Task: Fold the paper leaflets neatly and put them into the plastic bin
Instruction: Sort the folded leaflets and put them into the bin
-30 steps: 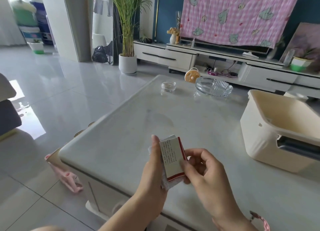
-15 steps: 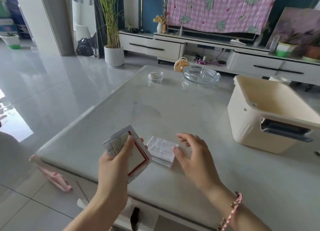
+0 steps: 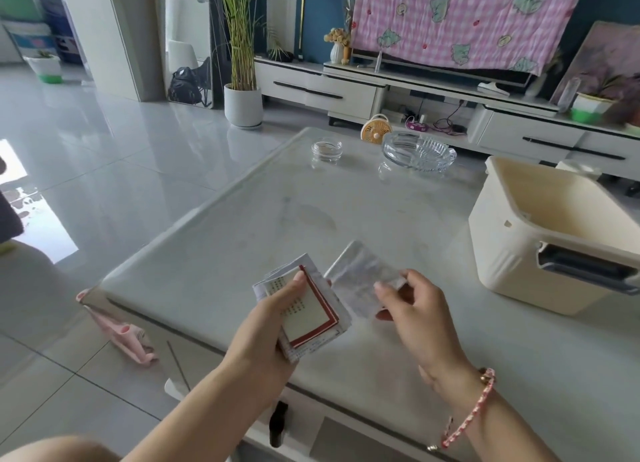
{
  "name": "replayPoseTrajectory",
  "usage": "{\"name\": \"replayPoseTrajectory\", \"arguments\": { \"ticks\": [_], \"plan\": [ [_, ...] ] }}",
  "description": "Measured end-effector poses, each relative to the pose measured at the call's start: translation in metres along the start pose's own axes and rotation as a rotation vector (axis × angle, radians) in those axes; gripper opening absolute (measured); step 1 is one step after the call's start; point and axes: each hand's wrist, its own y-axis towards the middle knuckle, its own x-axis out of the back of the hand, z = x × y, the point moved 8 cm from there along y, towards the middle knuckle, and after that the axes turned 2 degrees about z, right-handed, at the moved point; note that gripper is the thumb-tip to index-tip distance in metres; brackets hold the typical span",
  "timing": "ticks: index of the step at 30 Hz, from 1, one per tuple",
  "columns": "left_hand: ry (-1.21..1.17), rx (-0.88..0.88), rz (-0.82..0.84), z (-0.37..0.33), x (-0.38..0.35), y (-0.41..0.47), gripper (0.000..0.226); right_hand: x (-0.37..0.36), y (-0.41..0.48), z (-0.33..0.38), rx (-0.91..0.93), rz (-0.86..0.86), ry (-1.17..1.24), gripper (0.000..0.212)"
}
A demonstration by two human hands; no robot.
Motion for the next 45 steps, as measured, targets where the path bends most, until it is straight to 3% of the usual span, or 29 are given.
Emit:
{"name": "replayPoseTrajectory", "arguments": {
  "ticks": [2,7,10,13,17,21,23,25,28,31,36,40,42,45],
  "plan": [
    [-0.015,-0.006,0.072,0.002,-0.011,-0.005,0.021,0.002,-0.006,0.003,-0.066,0.011,0.170,0.001],
    [0.066,-0.080,0.219,0.003,-0.033,-0.010,0.021,-0.026,-0.037,0.017,-0.110,0.306,0.317,0.024],
    [0.238,-0.161,0.188,0.004,-0.038,-0.008,0.031,-0.029,-0.046,0.023,-0.101,0.422,0.322,0.033],
    [0.351,-0.258,0.123,0.007,-0.045,-0.005,0.038,-0.023,-0.047,0.016,-0.190,0.434,0.469,0.035],
    [0.349,-0.326,0.088,0.014,-0.062,-0.003,0.020,-0.012,-0.046,0.012,-0.213,0.430,0.636,0.051],
    [0.361,-0.376,0.085,0.028,-0.084,-0.002,0.010,0.012,-0.039,0.004,-0.184,0.240,0.543,0.023],
    [0.326,-0.400,0.083,0.034,-0.093,0.002,0.036,0.028,-0.034,0.002,-0.164,0.197,0.497,0.021],
    [0.357,-0.441,0.069,0.034,-0.098,0.007,0.059,0.053,-0.027,0.003,-0.049,0.144,0.287,0.022],
    [0.454,-0.527,0.041,0.027,-0.107,0.012,0.023,0.084,-0.028,0.007,0.121,0.142,-0.112,0.032],
    [0.524,-0.456,0.114,0.056,-0.121,0.021,0.036,0.101,-0.038,-0.007,0.167,0.161,-0.272,0.032],
    [0.635,-0.394,0.066,0.090,-0.124,0.023,0.048,0.094,-0.053,-0.033,0.184,0.148,-0.275,0.044],
    [0.618,-0.371,0.158,0.095,-0.137,0.017,0.058,0.111,-0.042,-0.038,0.074,0.050,-0.013,0.034],
    [0.725,-0.460,0.182,0.092,-0.146,0.006,0.055,0.119,-0.039,-0.037,0.007,0.046,0.092,0.035],
    [0.785,-0.621,0.081,0.082,-0.148,-0.001,0.041,0.117,-0.047,-0.030,-0.021,0.100,0.123,0.039]
  ]
}}
